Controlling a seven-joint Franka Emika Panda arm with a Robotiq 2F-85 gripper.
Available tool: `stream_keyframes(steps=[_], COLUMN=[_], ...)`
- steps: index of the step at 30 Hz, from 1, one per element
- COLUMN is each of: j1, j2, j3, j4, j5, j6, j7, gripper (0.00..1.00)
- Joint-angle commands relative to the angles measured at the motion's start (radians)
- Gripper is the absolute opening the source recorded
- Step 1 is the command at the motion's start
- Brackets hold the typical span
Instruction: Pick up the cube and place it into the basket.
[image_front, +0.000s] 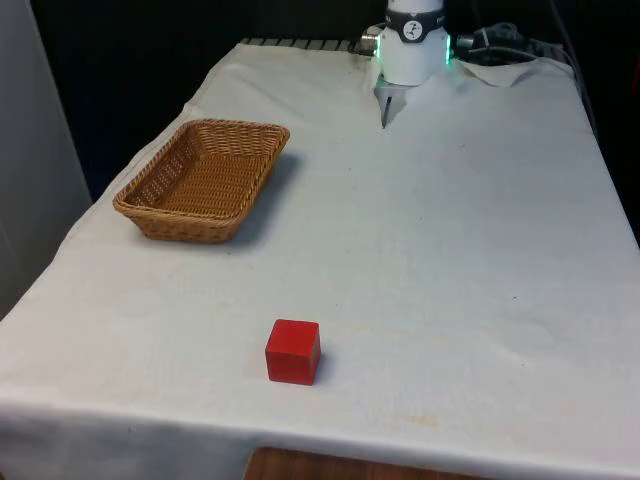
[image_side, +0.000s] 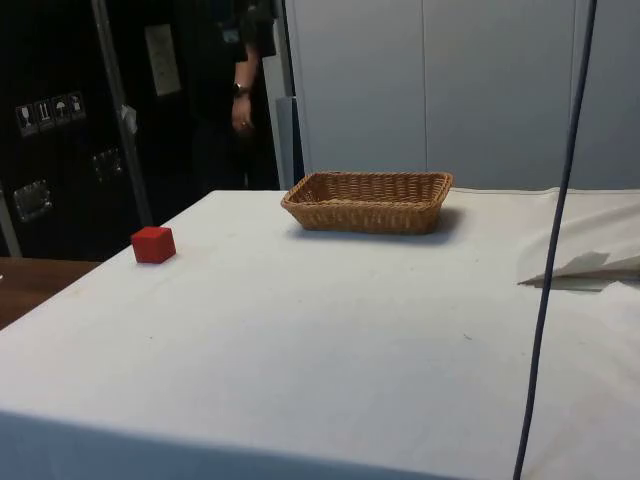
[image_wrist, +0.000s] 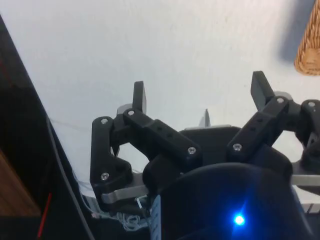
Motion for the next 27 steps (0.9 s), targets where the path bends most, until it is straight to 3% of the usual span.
stream_keyframes(steps=[1,27], j1=[0.001,0.002], j2=[0.014,0.113], j3=[0.001,0.012], j4=[0.010,0.019], j5=[-0.001,0.000], j6=[0.012,0.229], j7=[0.010,0.057], gripper=[1.00,1.00])
